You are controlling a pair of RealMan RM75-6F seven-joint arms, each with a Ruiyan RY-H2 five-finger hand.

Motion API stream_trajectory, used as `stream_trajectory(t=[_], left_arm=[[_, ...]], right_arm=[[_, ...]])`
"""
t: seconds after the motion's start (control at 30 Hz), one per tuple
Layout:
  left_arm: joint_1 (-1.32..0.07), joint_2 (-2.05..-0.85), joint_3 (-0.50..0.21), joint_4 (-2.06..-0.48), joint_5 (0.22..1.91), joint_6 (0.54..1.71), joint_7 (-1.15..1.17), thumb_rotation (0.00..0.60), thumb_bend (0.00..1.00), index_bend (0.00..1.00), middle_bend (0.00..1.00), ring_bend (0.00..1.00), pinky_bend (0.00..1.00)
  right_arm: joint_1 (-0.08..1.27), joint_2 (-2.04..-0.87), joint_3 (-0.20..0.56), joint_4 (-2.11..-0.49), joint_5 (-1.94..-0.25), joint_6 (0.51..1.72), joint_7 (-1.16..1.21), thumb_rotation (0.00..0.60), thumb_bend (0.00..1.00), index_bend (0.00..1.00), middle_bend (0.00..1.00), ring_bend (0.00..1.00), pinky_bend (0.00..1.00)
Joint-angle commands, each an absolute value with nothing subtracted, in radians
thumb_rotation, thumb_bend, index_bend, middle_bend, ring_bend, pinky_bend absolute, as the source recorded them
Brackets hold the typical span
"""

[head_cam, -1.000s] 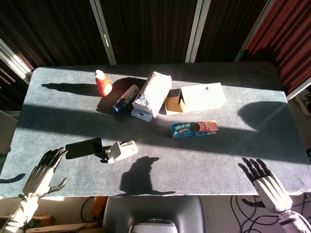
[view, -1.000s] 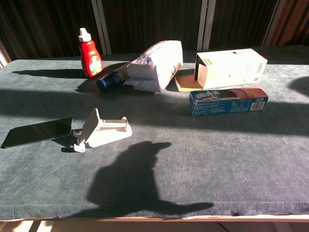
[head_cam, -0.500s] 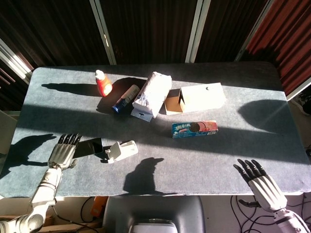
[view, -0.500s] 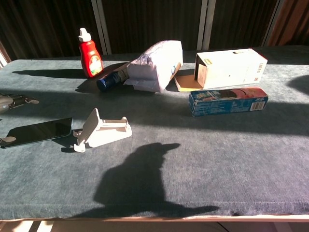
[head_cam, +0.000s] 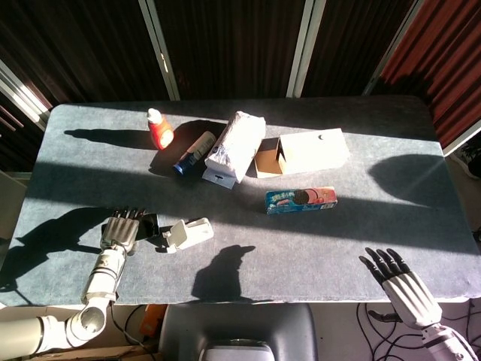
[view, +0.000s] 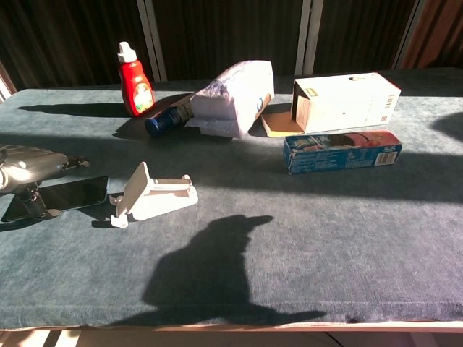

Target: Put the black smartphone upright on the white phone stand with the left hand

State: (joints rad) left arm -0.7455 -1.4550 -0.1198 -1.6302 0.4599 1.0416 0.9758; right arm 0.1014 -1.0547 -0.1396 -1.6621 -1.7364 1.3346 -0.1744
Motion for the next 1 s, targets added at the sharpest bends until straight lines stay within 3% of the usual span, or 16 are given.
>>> stream_trajectory(t=[0.03, 0.2, 0.67, 0.73, 1.0], left_arm=[[-0.773, -1.482, -0.118, -1.614, 0.424, 1.058, 0.994, 0.600, 0.30, 0.00, 0.13, 0.01, 0.07], [-0.800, -1.505, -0.118, -1.578, 0.370, 1.062, 1.002, 0.600, 0.30, 0.02, 0.22, 0.07, 0.09], [-0.842, -1.525, -0.089, -1.522, 0.277, 1.070, 1.037, 0.600, 0.31, 0.18, 0.30, 0.12, 0.14], [-0.845, -1.530, -0.084, -1.515, 0.274, 1.075, 1.038, 0.600, 0.31, 0.24, 0.35, 0.15, 0.17], [-0.849, -1.568, -0.070, -1.469, 0.293, 1.121, 1.041, 0.600, 0.35, 0.66, 0.80, 0.51, 0.26]], right_arm=[[0.102, -1.054, -0.139, -1.662, -1.735, 1.334, -0.173, 0.600, 0.23, 0.00, 0.00, 0.00, 0.00], [0.100, -1.050, -0.142, -1.661, -1.741, 1.342, -0.164, 0.600, 0.23, 0.00, 0.00, 0.00, 0.00], [0.099, -1.046, -0.142, -1.658, -1.744, 1.352, -0.152, 0.600, 0.23, 0.00, 0.00, 0.00, 0.00], [0.100, -1.047, -0.142, -1.658, -1.744, 1.350, -0.153, 0.600, 0.23, 0.00, 0.00, 0.00, 0.00], [0.099, -1.047, -0.143, -1.658, -1.744, 1.350, -0.154, 0.600, 0.23, 0.00, 0.00, 0.00, 0.00]])
